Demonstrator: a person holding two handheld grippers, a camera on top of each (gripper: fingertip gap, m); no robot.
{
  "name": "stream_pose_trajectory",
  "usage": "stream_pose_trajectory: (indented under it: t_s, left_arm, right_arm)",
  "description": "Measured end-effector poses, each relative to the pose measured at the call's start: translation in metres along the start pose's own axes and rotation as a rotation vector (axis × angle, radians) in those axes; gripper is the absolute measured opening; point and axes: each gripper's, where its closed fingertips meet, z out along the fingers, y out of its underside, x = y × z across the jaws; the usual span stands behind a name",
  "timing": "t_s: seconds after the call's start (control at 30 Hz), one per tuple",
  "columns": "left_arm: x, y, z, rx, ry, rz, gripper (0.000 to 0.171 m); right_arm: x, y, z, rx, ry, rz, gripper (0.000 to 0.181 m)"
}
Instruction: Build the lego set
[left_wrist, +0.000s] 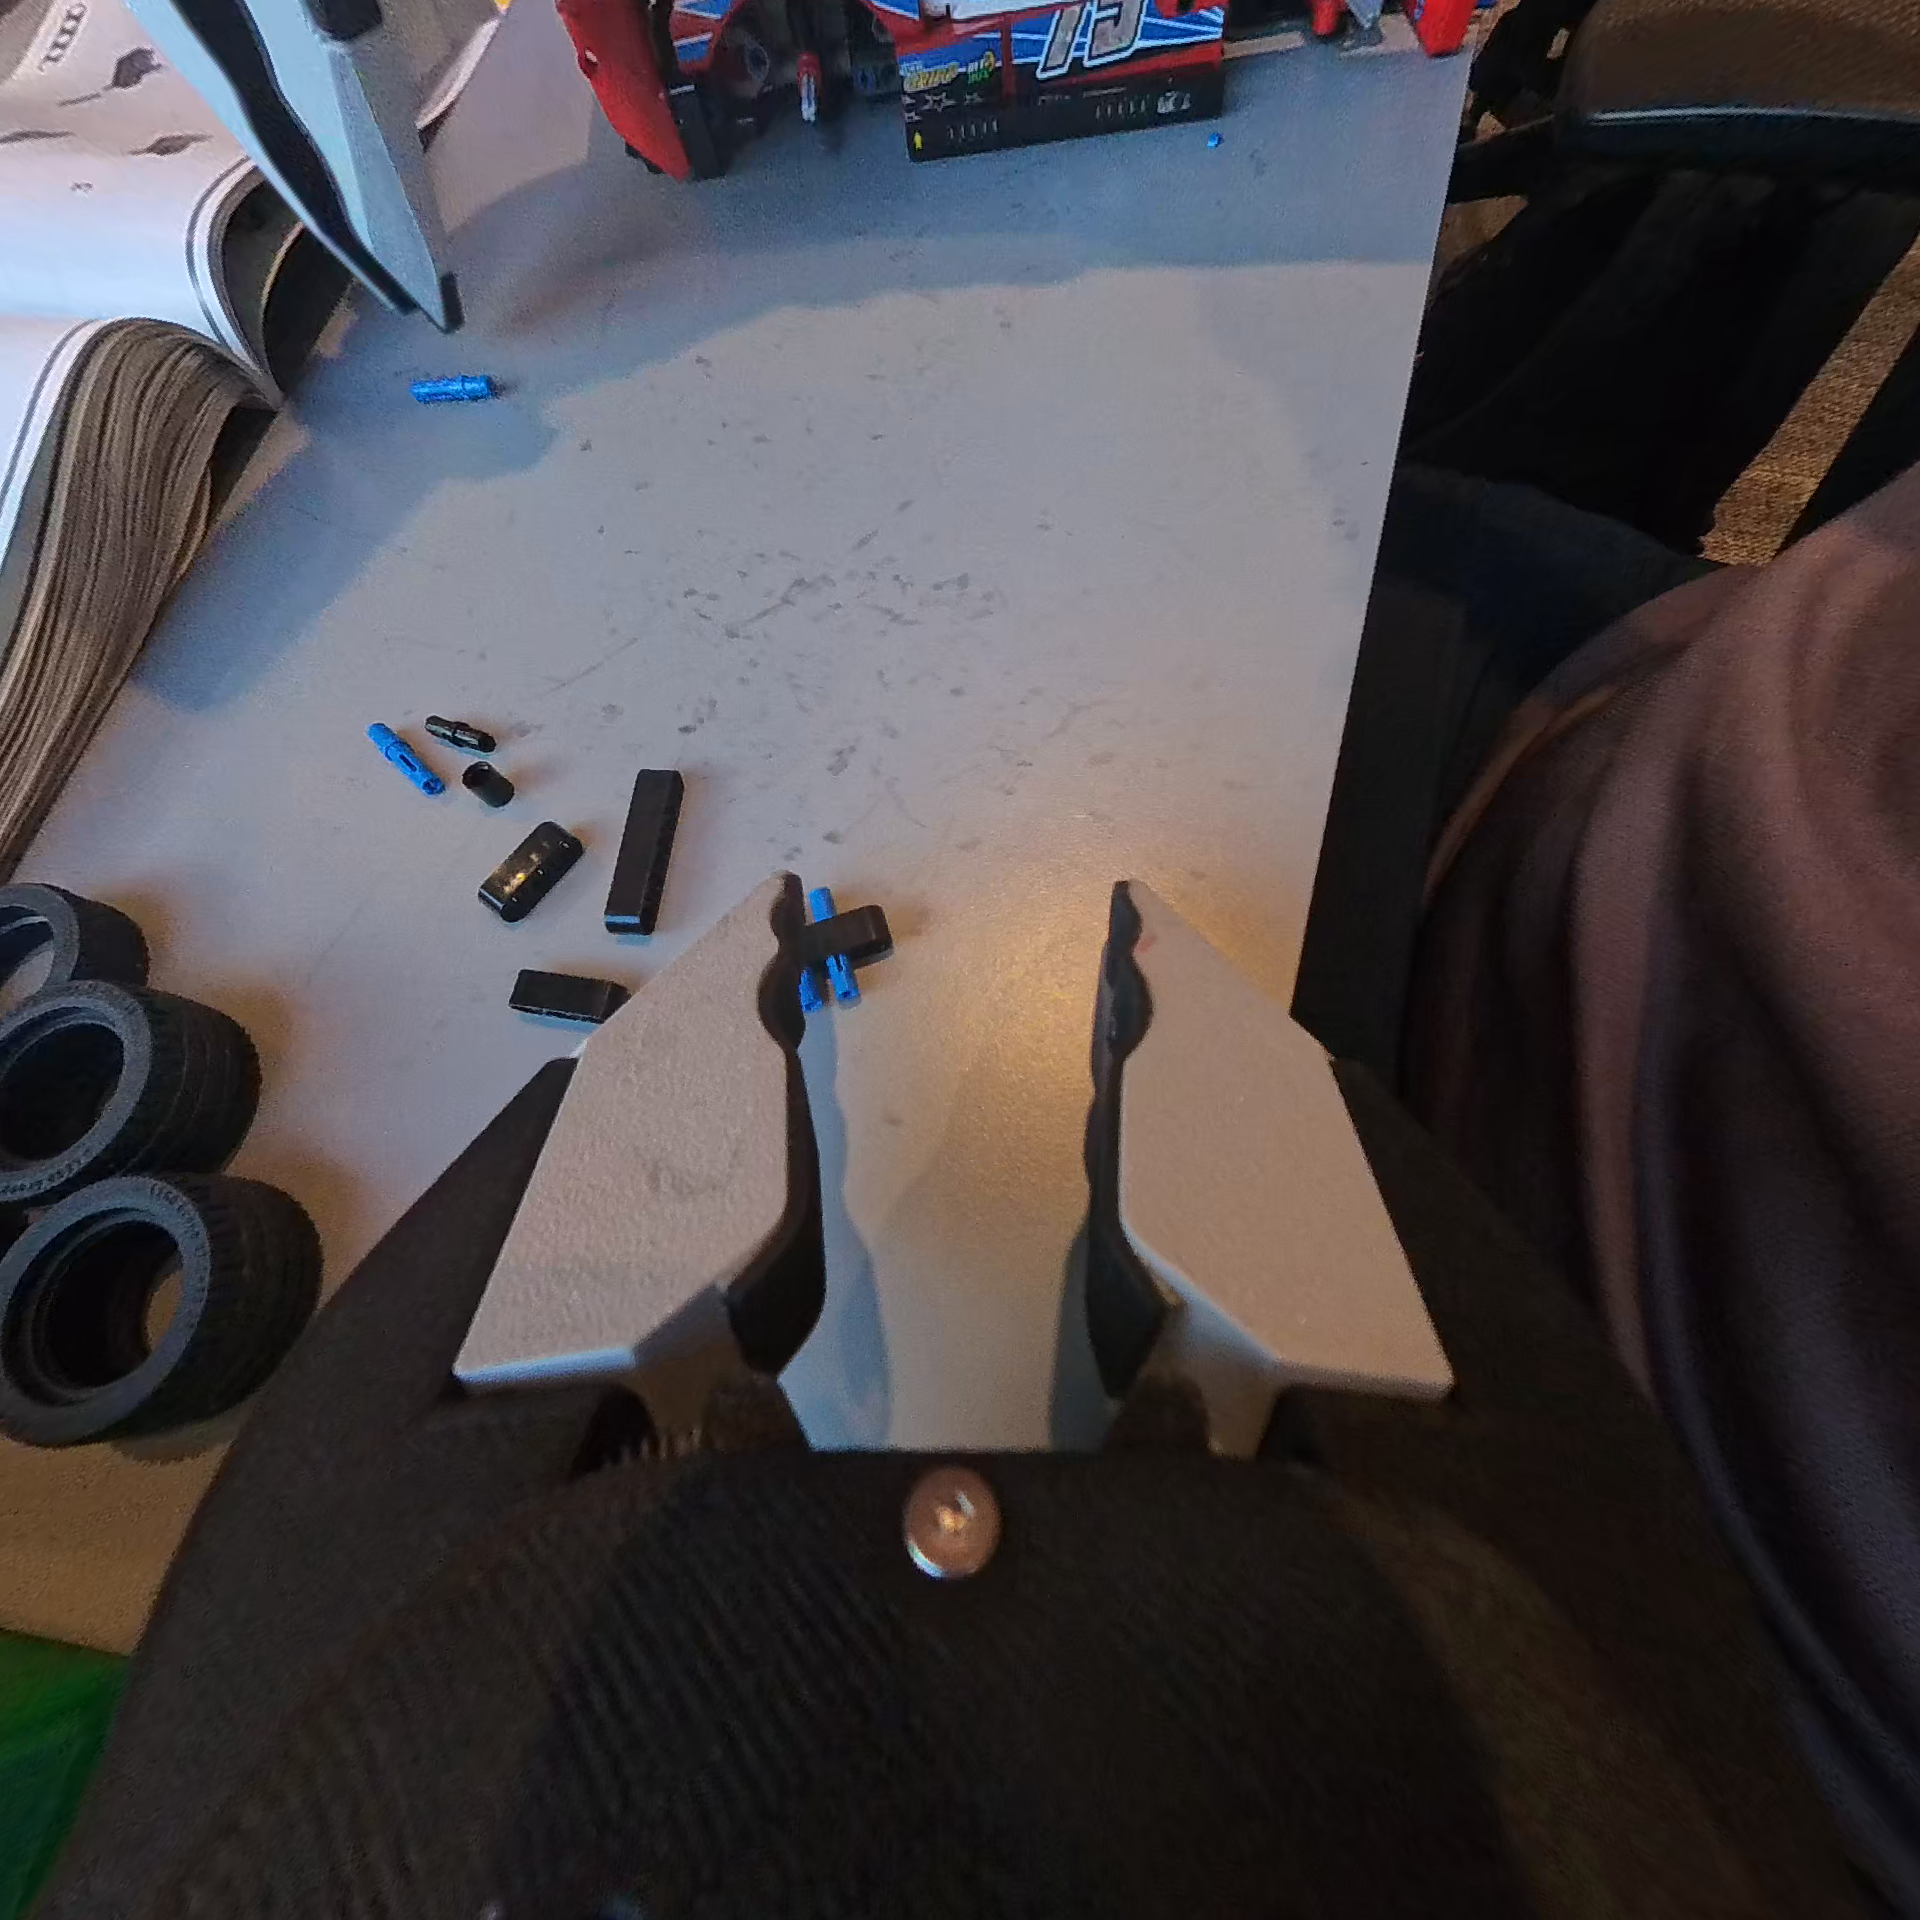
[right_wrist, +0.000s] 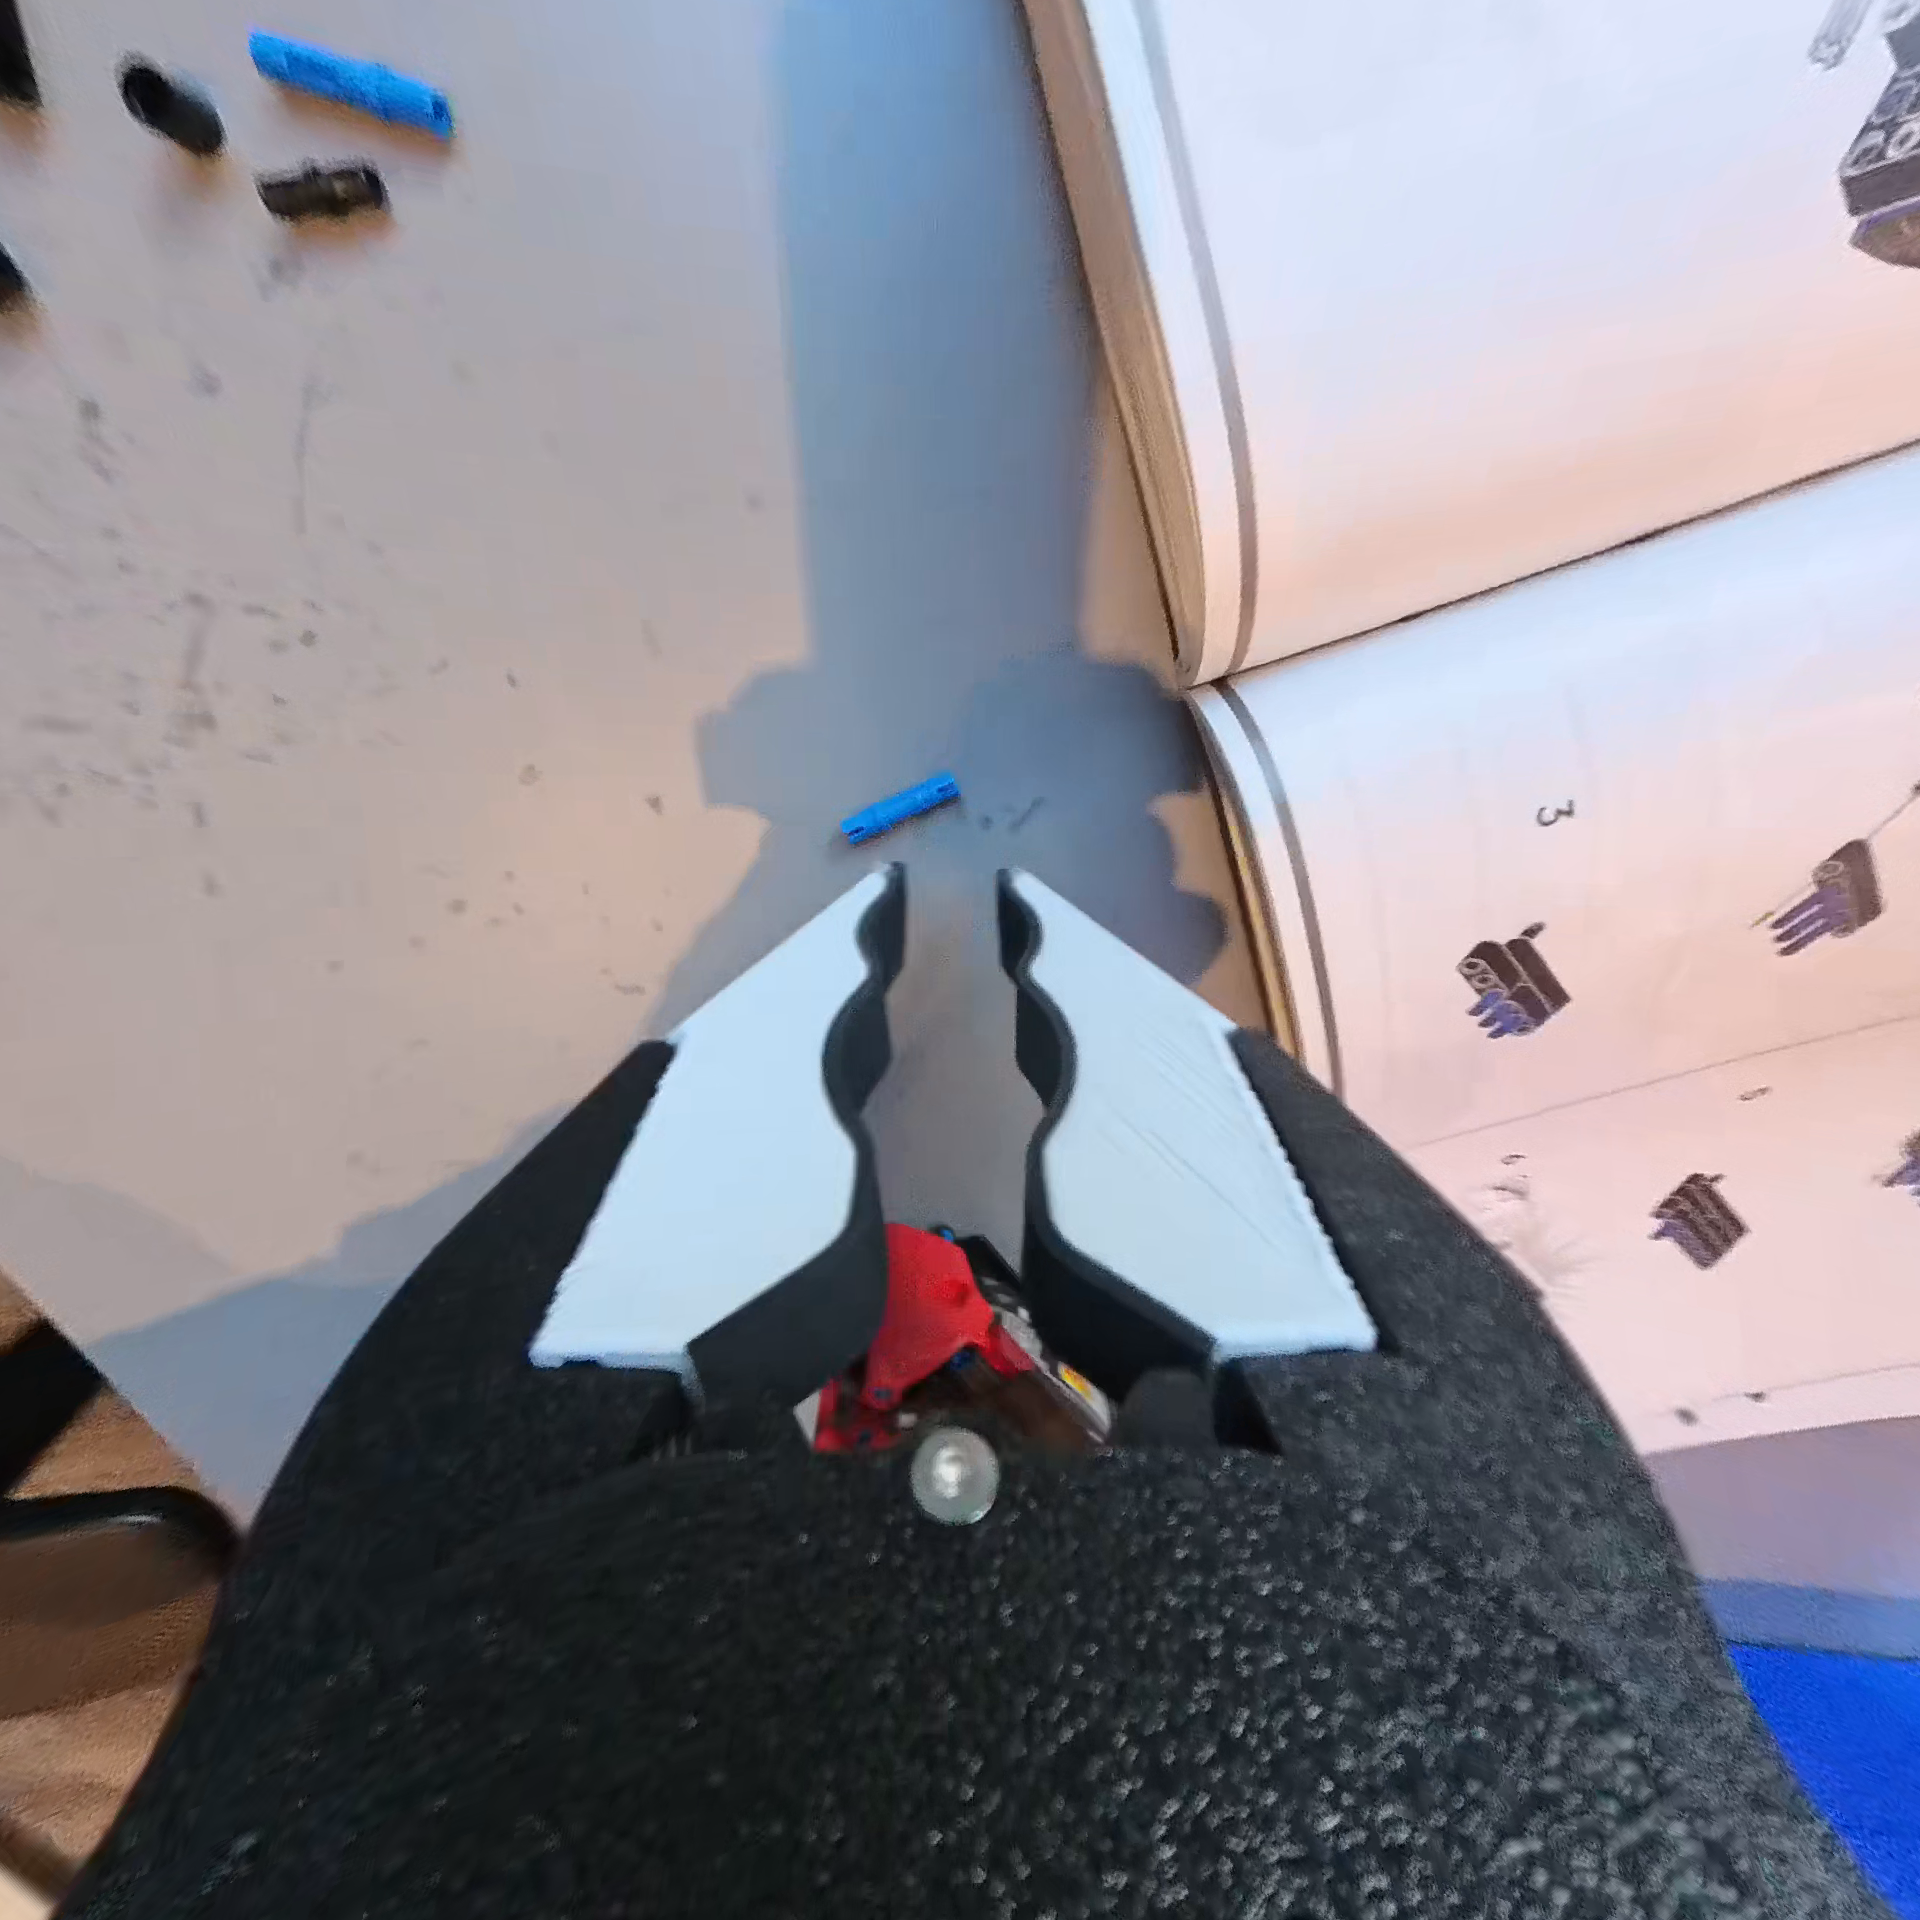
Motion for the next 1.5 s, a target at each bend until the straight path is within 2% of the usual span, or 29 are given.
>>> stream_pose_trajectory:
  t_s: [0.07,0.23,0.33,0.4,0.47,0.57,0.7,0.87,0.93,1.0,1.13,1.23,1.4,1.5]
  left_arm:
    - [0.000,0.001,0.000,-0.005,0.001,-0.001,0.056]
    - [0.000,0.001,0.001,-0.011,0.001,0.000,0.056]
    - [0.000,0.002,0.002,-0.016,0.003,0.000,0.056]
    - [0.000,0.002,0.002,-0.015,0.002,0.001,0.056]
    - [0.000,0.002,0.002,-0.015,0.004,0.000,0.056]
    - [0.001,0.002,0.002,-0.018,0.007,-0.001,0.056]
    - [0.001,0.003,0.003,-0.025,0.005,0.003,0.056]
    - [0.000,0.003,0.003,-0.029,-0.003,0.006,0.055]
    - [0.000,0.003,0.003,-0.026,-0.005,0.007,0.055]
    - [0.001,0.001,0.001,-0.009,-0.001,0.013,0.048]
    - [-0.001,-0.003,-0.002,0.022,-0.013,0.004,0.046]
    - [-0.003,-0.002,-0.001,0.015,-0.022,-0.004,0.048]
    - [-0.009,-0.004,-0.003,0.031,-0.079,0.002,0.049]
    - [-0.029,-0.014,-0.013,0.111,-0.229,0.004,0.050]
  right_arm:
    - [-0.004,-0.004,0.001,0.014,-0.023,0.061,0.026]
    - [-0.007,-0.014,0.002,0.072,-0.016,0.135,0.020]
    - [-0.009,-0.010,0.009,0.045,-0.006,0.148,0.022]
    - [-0.011,-0.008,0.013,0.034,-0.003,0.147,0.018]
    - [-0.011,-0.009,0.013,0.045,0.008,0.148,0.005]
    - [-0.012,-0.011,0.013,0.048,0.040,0.128,0.004]
    - [-0.034,-0.038,0.013,0.130,-0.014,0.106,0.004]
    - [-0.068,-0.078,0.019,0.183,-0.051,-0.003,0.004]
    - [-0.076,-0.084,0.022,0.190,-0.062,-0.026,0.006]
    - [-0.081,-0.087,0.021,0.211,-0.073,-0.014,0.010]
    - [-0.089,-0.089,0.004,0.308,-0.079,0.020,0.014]
    - [-0.095,-0.084,-0.013,0.376,-0.013,0.052,0.016]
    - [-0.144,-0.085,-0.052,0.717,0.063,0.089,0.020]
    - [-0.165,-0.071,-0.059,0.879,0.216,0.072,0.023]
